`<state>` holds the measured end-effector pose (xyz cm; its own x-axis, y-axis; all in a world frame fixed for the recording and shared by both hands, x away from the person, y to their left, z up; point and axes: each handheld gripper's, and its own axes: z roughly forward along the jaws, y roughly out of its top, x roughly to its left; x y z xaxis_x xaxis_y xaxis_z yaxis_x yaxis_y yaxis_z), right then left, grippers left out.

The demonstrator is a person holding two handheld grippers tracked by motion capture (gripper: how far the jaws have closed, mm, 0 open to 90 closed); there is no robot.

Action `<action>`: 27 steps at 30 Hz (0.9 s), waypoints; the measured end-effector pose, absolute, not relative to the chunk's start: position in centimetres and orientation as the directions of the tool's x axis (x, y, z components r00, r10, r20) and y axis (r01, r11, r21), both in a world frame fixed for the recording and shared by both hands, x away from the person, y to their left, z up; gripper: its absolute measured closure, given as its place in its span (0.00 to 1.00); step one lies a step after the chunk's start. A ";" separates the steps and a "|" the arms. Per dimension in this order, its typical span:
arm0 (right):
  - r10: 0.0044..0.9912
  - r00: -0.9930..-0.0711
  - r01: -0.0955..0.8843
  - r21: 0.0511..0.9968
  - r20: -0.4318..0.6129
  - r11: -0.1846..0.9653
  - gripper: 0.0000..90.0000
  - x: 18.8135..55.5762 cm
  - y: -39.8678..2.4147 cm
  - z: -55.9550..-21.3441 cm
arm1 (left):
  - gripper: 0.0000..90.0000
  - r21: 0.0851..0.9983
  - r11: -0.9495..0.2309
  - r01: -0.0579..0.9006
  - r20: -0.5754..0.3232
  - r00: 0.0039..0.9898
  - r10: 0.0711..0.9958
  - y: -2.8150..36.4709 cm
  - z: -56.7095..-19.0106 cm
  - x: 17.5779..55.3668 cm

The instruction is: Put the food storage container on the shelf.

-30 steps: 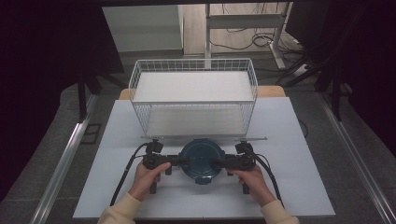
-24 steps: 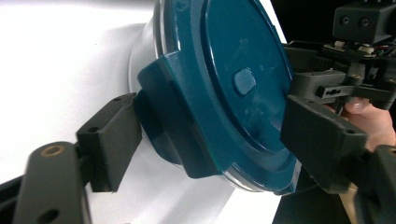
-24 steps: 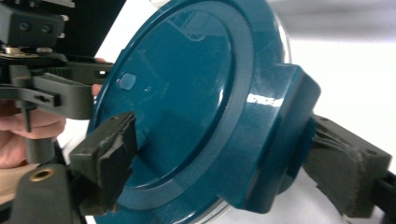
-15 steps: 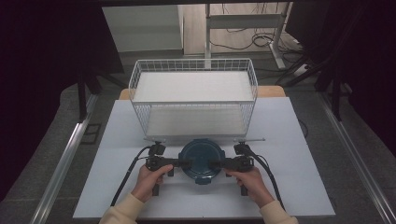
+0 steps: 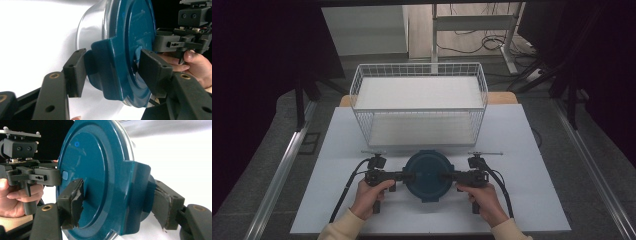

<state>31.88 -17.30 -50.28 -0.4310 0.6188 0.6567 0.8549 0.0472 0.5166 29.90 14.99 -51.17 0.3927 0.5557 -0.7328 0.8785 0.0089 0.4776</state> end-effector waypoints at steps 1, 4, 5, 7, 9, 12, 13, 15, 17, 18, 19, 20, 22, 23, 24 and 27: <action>0.619 -0.431 0.855 0.517 0.657 0.047 0.36 31.9 -17.3 -50.3 | 0.46 0.478 0.009 0.879 -0.733 0.393 0.556 15.0 -51.2 29.9; 0.621 -0.445 0.845 0.531 0.646 0.052 0.38 31.4 -17.3 -49.9 | 0.48 0.481 0.016 0.876 -0.735 0.394 0.551 15.1 -51.0 29.7; 0.621 -0.445 0.845 0.531 0.646 0.052 0.38 31.4 -17.3 -49.9 | 0.48 0.484 0.015 0.875 -0.734 0.397 0.551 15.2 -51.0 29.6; 0.617 -0.456 0.838 0.543 0.641 0.055 0.40 31.1 -17.3 -49.8 | 0.50 0.492 0.021 0.870 -0.733 0.402 0.549 15.4 -50.8 29.5; 0.617 -0.455 0.838 0.543 0.643 0.053 0.40 31.1 -17.3 -49.7 | 0.51 0.498 0.022 0.867 -0.732 0.407 0.546 15.5 -50.7 29.5; 0.616 -0.455 0.837 0.544 0.643 0.051 0.40 31.0 -17.1 -49.7 | 0.51 0.507 0.019 0.862 -0.726 0.415 0.548 15.6 -50.7 29.4; 0.616 -0.455 0.837 0.544 0.643 0.051 0.40 31.0 -17.1 -49.7 | 0.51 0.507 0.019 0.862 -0.726 0.415 0.548 15.6 -50.7 29.4; 0.615 -0.460 0.835 0.547 0.641 0.054 0.40 31.0 -17.1 -49.7 | 0.51 0.512 0.020 0.859 -0.723 0.419 0.549 15.6 -50.6 29.3; 0.613 -0.464 0.832 0.552 0.640 0.054 0.40 31.0 -17.1 -49.6 | 0.51 0.518 0.022 0.855 -0.722 0.424 0.547 15.7 -50.5 29.3; 0.611 -0.466 0.830 0.555 0.640 0.052 0.40 30.9 -17.1 -49.4 | 0.51 0.526 0.022 0.850 -0.719 0.431 0.545 15.7 -50.3 29.2; 0.610 -0.471 0.827 0.559 0.638 0.054 0.40 30.9 -17.1 -49.3 | 0.52 0.528 0.025 0.849 -0.721 0.433 0.541 15.8 -50.2 29.2; 0.610 -0.471 0.826 0.562 0.638 0.050 0.40 30.9 -17.1 -49.2 | 0.52 0.530 0.025 0.848 -0.722 0.435 0.538 15.9 -50.1 29.2; 0.612 -0.477 0.819 0.572 0.630 0.050 0.40 30.8 -16.9 -48.8 | 0.52 0.535 0.024 0.844 -0.723 0.443 0.530 16.1 -49.8 29.1; 0.613 -0.481 0.816 0.576 0.627 0.052 0.40 30.7 -16.8 -48.6 | 0.52 0.539 0.032 0.842 -0.724 0.444 0.527 16.2 -49.6 29.1; 0.614 -0.490 0.809 0.586 0.620 0.054 0.40 30.6 -16.7 -48.3 | 0.52 0.543 0.034 0.839 -0.724 0.447 0.525 16.3 -49.5 29.0; 0.614 -0.499 0.801 0.596 0.611 0.059 0.40 30.5 -16.7 -47.9 | 0.52 0.549 0.035 0.835 -0.724 0.454 0.519 16.4 -49.2 28.9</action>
<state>30.54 -16.68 -47.87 -0.4995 0.6137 0.6114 0.8012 0.0587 0.5956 28.95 16.38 -49.24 0.4544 0.5189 -0.7241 0.8349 0.0354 0.5493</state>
